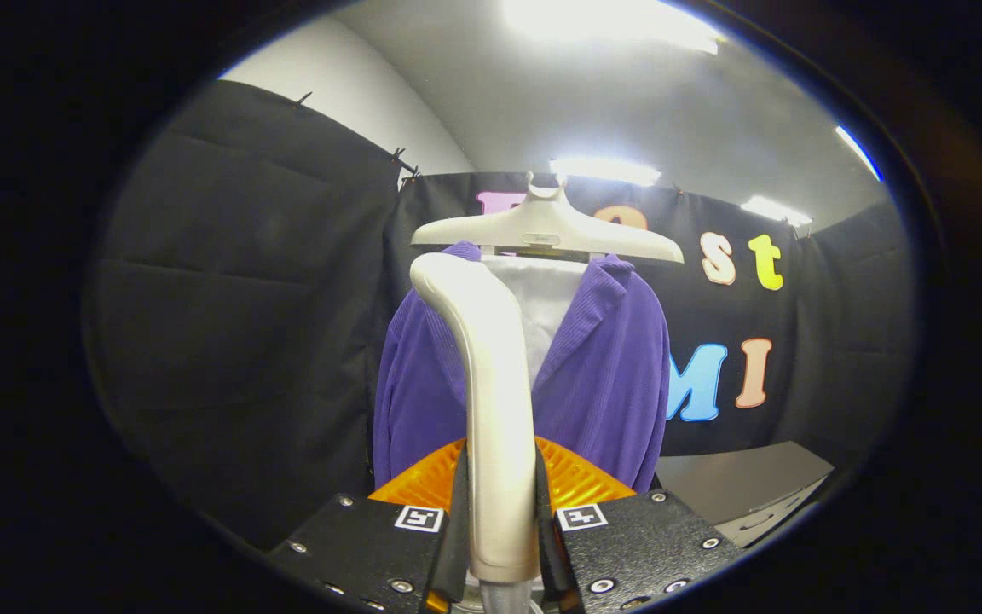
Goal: Iron the clothes twice with a garment steamer, once on the left side and once on the right side.
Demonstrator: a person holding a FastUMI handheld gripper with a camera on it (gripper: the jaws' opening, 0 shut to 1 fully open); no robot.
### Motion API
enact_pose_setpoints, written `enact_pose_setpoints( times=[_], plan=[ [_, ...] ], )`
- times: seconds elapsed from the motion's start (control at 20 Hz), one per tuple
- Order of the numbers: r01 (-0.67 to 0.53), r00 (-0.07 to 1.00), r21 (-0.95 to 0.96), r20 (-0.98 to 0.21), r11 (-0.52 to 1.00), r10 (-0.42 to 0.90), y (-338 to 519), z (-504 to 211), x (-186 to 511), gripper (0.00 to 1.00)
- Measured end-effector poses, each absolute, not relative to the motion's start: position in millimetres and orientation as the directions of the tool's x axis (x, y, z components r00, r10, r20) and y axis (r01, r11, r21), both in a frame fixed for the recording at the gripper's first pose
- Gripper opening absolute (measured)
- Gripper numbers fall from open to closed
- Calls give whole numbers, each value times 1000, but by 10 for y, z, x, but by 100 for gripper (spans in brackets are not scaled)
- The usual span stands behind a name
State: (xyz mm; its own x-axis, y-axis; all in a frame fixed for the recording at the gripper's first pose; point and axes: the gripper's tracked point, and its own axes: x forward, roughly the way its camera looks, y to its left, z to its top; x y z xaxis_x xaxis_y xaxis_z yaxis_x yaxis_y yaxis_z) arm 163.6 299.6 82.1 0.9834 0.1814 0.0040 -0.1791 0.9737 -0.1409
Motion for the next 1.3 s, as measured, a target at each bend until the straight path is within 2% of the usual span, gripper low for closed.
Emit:
enact_pose_setpoints(
  times=[0.3,0.75,1.3],
  plan=[
    [-116,992,-195,-63,974,106,3224,308,1857,34],
    [-7,995,-219,-95,976,-15,3273,-334,1698,35],
    [-49,950,-252,-310,966,-33,3236,-1502,1442,35]
  ],
)
